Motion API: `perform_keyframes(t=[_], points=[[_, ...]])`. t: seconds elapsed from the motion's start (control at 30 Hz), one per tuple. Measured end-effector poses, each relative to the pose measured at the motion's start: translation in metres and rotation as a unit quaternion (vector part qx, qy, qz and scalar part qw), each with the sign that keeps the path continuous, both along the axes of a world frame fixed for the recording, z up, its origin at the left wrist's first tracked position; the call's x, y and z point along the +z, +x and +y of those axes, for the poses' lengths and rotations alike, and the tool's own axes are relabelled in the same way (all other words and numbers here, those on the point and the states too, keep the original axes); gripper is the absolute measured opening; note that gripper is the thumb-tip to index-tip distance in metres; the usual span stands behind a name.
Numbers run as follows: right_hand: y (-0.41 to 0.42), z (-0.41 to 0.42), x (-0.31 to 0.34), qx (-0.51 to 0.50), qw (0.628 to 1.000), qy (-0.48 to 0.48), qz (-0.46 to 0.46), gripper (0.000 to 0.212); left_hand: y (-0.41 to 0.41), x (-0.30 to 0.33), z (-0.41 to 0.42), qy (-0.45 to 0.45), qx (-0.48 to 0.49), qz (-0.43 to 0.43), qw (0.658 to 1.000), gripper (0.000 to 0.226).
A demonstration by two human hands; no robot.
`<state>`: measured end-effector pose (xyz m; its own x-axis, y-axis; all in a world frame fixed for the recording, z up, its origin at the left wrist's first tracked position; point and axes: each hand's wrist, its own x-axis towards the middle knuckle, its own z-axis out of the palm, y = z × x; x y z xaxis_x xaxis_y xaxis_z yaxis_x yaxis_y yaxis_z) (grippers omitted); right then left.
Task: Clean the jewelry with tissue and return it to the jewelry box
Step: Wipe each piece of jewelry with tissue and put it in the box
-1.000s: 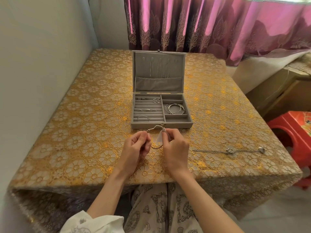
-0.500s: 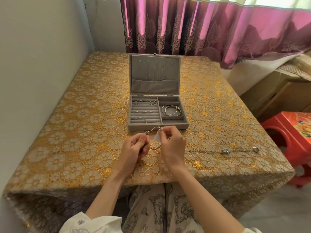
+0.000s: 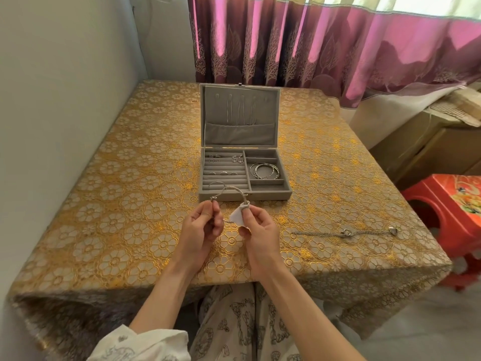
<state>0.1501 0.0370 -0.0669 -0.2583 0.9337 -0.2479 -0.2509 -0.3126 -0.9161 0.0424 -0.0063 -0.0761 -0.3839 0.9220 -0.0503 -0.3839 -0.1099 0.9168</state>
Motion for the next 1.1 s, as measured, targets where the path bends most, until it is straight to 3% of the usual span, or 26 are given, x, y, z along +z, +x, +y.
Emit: perform_keyframes(t=[0.27,0.43,0.53,0.7,0.8,0.97,1.1], points=[[0.049,0.036,0.039,0.116,0.985,0.103,-0.082,0.009,0.01,-0.005,0.003,-0.016,-0.003,0.123,0.992,0.045],[0.06,0.037,0.049,0.212,0.942,0.151,-0.213,0.009,0.015,-0.002,0.003,-0.014,0.008,0.191,0.981,0.032],[0.052,0.03,0.042,0.232,0.929,0.151,-0.247,0.013,0.013,-0.003,0.002,-0.008,-0.015,0.229,0.973,0.026],[0.048,0.026,0.033,0.221,0.938,0.096,-0.248,0.021,0.015,-0.004,0.001,-0.005,-0.011,0.248,0.969,0.014],[0.052,0.027,0.026,0.28,0.932,0.06,-0.223,0.025,0.015,-0.006,0.001,-0.018,0.011,0.242,0.97,0.015],[0.061,0.029,0.021,0.349,0.928,-0.012,-0.127,0.019,0.016,-0.006,0.001,-0.021,0.019,0.247,0.969,0.011],[0.058,0.034,0.023,0.349,0.926,-0.055,-0.132,0.017,0.018,-0.006,0.002,-0.016,-0.009,0.272,0.962,0.009]])
